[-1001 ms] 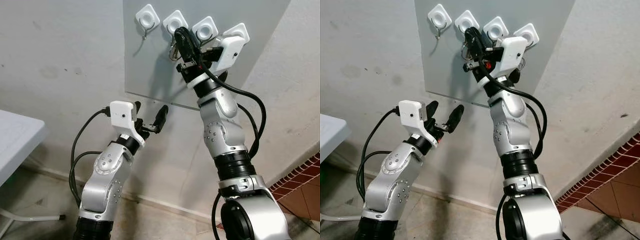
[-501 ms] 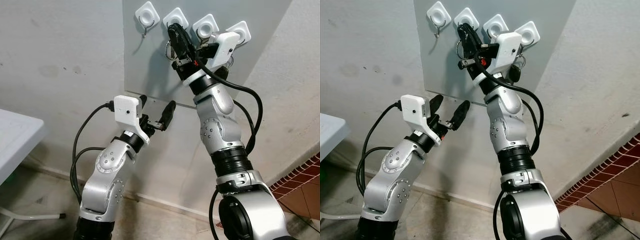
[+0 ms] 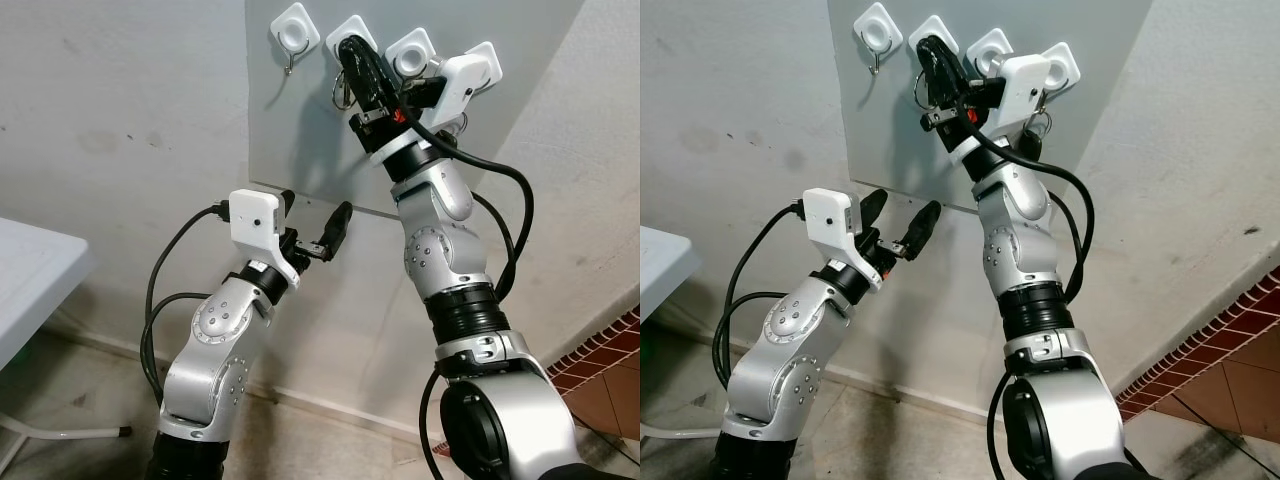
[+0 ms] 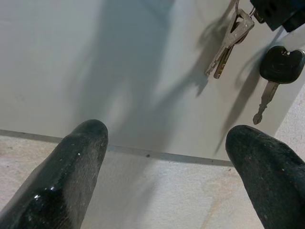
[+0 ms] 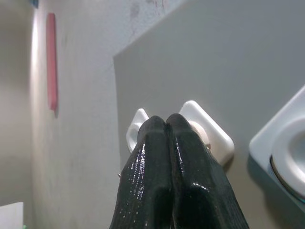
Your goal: Hang keys on a hook
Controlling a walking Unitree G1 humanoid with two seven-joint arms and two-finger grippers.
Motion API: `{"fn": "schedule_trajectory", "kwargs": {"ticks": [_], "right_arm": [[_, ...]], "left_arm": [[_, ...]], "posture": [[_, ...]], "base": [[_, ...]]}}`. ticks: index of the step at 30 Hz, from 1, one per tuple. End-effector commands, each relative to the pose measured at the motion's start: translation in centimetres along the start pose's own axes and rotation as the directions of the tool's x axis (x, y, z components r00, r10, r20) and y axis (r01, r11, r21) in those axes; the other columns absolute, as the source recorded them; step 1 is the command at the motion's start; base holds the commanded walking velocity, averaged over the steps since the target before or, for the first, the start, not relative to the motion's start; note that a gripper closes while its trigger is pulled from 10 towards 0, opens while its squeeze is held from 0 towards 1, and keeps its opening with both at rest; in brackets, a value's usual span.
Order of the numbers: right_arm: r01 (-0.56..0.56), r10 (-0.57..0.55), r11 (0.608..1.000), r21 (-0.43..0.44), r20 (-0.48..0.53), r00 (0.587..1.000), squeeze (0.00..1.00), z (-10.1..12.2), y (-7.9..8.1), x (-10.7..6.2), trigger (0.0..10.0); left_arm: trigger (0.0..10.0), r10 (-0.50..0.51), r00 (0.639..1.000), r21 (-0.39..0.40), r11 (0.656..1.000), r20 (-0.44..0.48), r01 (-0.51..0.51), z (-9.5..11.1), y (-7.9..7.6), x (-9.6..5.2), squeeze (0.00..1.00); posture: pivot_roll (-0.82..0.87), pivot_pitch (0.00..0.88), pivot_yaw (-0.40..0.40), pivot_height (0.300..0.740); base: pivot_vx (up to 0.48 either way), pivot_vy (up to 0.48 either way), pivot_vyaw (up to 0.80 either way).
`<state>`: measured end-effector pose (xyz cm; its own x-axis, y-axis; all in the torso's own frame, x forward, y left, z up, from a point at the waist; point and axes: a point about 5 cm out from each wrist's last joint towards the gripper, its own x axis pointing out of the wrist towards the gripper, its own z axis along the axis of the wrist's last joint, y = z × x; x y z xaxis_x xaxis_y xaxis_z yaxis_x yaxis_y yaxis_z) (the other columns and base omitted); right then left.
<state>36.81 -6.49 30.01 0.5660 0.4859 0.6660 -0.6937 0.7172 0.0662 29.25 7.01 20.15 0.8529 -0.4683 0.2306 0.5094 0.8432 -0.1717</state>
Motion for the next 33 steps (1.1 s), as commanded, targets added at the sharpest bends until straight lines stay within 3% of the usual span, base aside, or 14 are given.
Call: {"fn": "schedule_trajectory", "kwargs": {"ticks": [1, 12, 33], "right_arm": [[-0.033, 0.033, 0.999, 0.0, 0.036, 0.999, 0.0, 0.99, 0.31, 0.72, 10.0], [-0.106, 0.102, 0.992, 0.072, 0.054, 0.993, 0.0, 1.03, 1.0, 0.74, 10.0], [-0.085, 0.084, 0.994, 0.061, 0.021, 0.996, 0.0, 0.61, 0.21, 0.74, 10.0]], "left_arm": [[10.0, -0.021, 0.999, 0.003, 1.0, 0.024, 0.021, 0.75, -0.59, 0.22, 0.0], [10.0, -0.022, 1.0, -0.004, 1.0, 0.022, 0.022, 0.77, -0.67, 0.21, 0.0], [10.0, -0.013, 1.0, -0.017, 1.0, 0.025, 0.013, 0.83, -0.73, 0.18, 0.0]], "posture": [[0.02, 0.071, -0.103, 0.714], [0.02, 0.072, -0.104, 0.714], [0.02, 0.074, -0.11, 0.714]], "base": [[0.0, 0.0, 0.0], [0.0, 0.0, 0.0], [0.0, 0.0, 0.0]]}}
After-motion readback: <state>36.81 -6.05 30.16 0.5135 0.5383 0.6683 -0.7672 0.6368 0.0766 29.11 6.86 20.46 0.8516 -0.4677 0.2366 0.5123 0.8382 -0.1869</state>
